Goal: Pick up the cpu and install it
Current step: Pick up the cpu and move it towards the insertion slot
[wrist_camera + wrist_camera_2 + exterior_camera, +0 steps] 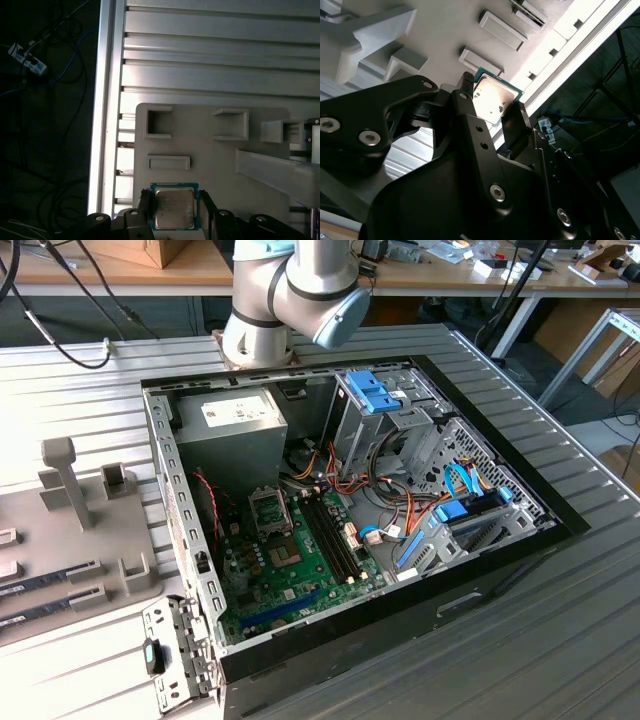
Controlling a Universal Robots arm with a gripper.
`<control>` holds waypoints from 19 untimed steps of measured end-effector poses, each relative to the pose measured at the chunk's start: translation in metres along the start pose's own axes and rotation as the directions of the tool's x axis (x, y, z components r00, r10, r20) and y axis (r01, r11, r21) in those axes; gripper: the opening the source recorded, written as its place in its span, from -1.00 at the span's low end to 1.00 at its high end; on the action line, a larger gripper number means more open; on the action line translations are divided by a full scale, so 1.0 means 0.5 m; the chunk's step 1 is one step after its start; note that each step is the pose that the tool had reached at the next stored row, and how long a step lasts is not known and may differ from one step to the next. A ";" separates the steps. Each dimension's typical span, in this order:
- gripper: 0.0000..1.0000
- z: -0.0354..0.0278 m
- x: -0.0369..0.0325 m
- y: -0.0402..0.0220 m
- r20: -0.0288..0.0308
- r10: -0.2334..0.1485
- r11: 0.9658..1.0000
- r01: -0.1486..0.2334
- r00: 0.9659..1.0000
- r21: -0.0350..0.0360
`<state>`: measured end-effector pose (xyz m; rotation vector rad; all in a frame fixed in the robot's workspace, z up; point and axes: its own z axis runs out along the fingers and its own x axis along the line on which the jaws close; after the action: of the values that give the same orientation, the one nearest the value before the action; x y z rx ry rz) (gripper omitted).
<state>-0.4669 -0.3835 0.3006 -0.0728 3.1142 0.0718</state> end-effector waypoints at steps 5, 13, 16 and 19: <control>-0.05 -0.012 0.000 0.001 0.000 0.000 1.000 0.000 1.000 -0.002; -0.05 -0.027 -0.001 0.001 0.000 0.000 1.000 0.000 1.000 -0.004; -0.05 -0.032 -0.001 0.001 0.000 0.000 1.000 0.000 1.000 -0.004; -0.05 -0.037 -0.001 0.002 0.000 0.000 1.000 0.000 1.000 -0.005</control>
<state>-0.4668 -0.3835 0.3190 -0.0728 3.1138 0.0796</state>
